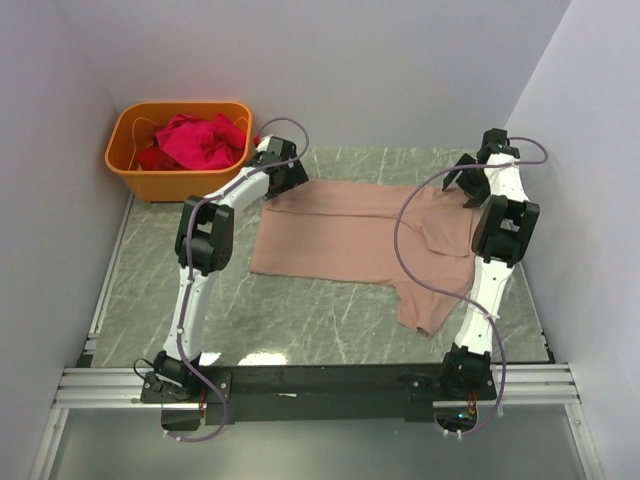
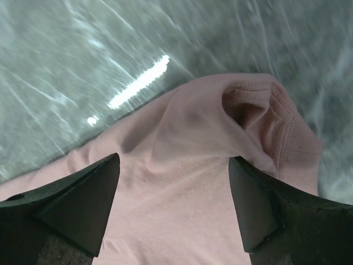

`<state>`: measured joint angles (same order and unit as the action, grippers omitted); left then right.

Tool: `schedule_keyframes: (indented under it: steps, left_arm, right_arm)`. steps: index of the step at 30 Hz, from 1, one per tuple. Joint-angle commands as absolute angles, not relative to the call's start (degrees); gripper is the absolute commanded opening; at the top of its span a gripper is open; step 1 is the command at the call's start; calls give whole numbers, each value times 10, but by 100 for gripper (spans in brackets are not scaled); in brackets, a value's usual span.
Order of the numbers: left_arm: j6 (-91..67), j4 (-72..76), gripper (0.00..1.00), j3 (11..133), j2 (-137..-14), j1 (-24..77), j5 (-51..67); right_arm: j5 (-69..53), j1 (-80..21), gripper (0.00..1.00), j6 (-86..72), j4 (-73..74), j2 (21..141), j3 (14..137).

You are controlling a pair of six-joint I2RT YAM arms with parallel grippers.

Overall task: Fold and stack the t-shirts
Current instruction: Fold the tshirt

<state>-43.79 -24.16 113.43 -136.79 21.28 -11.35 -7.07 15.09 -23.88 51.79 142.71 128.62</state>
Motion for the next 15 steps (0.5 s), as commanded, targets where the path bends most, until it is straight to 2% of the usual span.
schedule_keyframes:
  steps: [1, 8, 12, 15]
  left_arm:
    - [-435, -263, 100, 1173, -1396, 200, -116]
    - [-378, -280, 99, 1223, -1342, 199, -77]
    - [-363, -272, 99, 1160, -1252, 223, -104]
    - [-365, -275, 99, 1090, -1173, 253, -142]
  right_arm:
    - [-104, 164, 86, -195, 499, 1445, 1322]
    - [-140, 169, 87, -159, 458, 1365, 1306]
    - [-115, 167, 87, -170, 434, 1269, 1238]
    - [-99, 161, 87, -181, 410, 1174, 1138]
